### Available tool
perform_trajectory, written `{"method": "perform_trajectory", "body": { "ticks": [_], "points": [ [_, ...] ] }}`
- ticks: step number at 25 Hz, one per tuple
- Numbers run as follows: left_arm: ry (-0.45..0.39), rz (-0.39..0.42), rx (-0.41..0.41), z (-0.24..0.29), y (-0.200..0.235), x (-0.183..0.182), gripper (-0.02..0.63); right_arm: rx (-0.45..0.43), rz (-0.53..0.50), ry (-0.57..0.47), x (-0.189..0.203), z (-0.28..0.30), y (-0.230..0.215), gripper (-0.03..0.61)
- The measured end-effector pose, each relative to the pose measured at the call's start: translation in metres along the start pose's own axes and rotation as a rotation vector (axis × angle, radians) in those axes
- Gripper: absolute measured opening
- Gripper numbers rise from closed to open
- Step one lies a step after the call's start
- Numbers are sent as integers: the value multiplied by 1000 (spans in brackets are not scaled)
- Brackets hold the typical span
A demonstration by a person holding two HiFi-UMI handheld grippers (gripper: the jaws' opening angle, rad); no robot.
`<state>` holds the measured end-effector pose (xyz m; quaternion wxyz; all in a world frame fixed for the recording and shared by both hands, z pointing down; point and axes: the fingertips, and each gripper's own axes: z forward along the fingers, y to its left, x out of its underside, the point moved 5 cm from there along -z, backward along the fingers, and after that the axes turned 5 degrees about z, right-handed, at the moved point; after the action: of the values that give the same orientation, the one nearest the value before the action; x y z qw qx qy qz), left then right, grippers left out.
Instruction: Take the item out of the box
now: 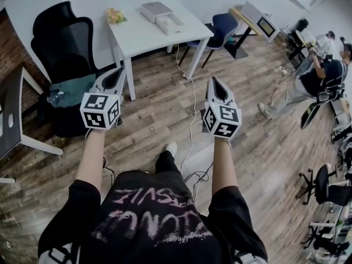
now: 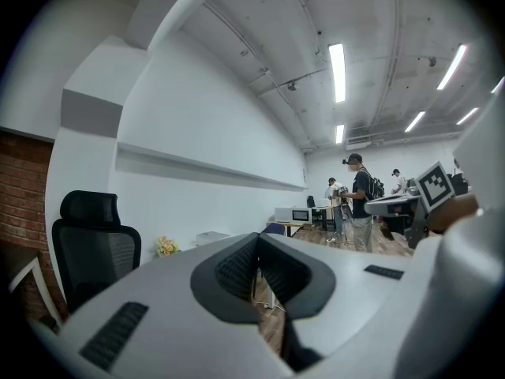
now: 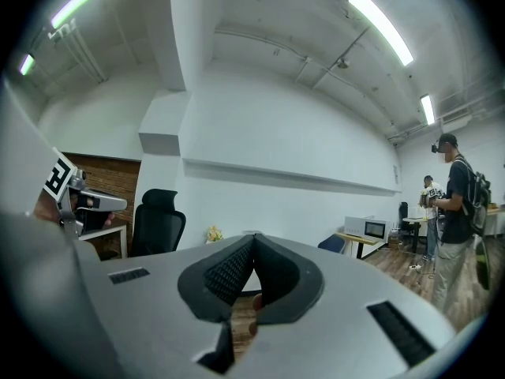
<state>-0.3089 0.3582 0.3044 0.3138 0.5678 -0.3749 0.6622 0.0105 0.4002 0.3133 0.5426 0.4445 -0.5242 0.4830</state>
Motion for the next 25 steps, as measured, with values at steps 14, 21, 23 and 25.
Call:
{"method": "perform_trajectory", "body": {
  "ticks": [14, 21, 23, 25],
  "points": [
    [15, 3, -8, 40, 7, 1, 2, 9, 15, 29, 12, 36, -29, 8],
    [26, -2, -27, 65, 12, 3, 2, 4, 19, 32, 14, 61, -48, 8],
    [27, -2, -32, 73, 14, 2, 2, 1, 19, 32, 13, 70, -53, 8],
    [27, 0, -37, 81, 16, 1, 2, -2, 24, 30, 13, 80, -58, 8]
  ]
}}
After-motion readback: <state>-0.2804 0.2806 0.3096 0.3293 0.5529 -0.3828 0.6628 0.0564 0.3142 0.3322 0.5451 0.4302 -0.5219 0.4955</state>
